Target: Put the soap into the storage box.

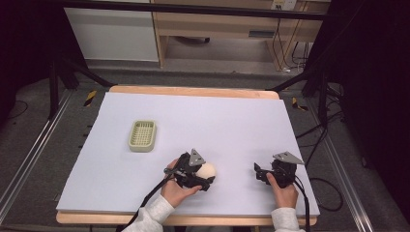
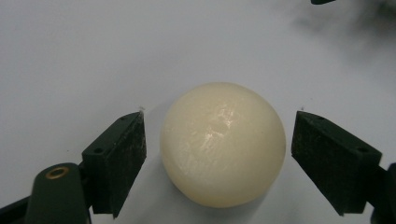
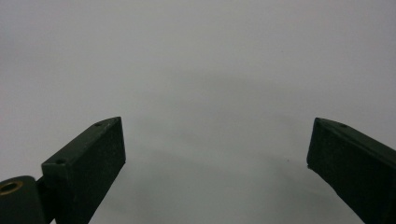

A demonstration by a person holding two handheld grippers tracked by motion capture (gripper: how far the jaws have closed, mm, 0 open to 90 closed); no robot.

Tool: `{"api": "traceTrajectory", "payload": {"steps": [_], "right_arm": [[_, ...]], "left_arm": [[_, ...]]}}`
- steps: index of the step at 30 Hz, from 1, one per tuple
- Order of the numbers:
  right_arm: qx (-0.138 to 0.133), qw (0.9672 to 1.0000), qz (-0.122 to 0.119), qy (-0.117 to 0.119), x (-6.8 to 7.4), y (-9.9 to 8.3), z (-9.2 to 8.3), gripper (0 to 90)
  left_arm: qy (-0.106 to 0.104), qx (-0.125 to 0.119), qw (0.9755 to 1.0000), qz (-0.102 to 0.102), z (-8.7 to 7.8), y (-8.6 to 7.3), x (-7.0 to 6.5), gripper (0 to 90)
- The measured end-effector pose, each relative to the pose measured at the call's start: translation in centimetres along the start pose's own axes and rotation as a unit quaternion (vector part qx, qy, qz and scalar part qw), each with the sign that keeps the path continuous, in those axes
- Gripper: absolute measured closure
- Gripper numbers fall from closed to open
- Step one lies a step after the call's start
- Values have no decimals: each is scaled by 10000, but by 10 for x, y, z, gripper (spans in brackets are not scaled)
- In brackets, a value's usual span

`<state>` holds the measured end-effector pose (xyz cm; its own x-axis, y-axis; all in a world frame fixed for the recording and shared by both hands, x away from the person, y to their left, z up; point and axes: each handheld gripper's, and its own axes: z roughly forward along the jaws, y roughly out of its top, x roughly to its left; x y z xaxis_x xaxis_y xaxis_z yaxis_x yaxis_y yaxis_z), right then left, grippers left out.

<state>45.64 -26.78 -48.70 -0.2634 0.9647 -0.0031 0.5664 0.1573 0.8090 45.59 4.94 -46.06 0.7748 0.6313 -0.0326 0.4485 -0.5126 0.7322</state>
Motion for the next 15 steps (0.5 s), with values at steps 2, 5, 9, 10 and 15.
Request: {"api": "traceTrajectory", "payload": {"steps": [2, 5, 9, 10, 15], "right_arm": [[1, 10000, -1, 0, 0, 0, 0, 48], [3, 10000, -1, 5, 0, 0, 0, 48], [2, 10000, -8, 5, 0, 0, 0, 48], [2, 10000, -8, 5, 0, 0, 0, 48], [11, 10000, -12, 15, 0, 0, 0, 48]], "left_arm": [[-7, 32, 10000, -5, 3, -1, -1, 177], [-5, 64, 10000, -5, 5, -1, -1, 178], [-7, 92, 10000, -2, 7, -1, -1, 185], [-7, 92, 10000, -2, 7, -1, -1, 187], [-9, 144, 9999, 0, 9, -1, 0, 195]]}}
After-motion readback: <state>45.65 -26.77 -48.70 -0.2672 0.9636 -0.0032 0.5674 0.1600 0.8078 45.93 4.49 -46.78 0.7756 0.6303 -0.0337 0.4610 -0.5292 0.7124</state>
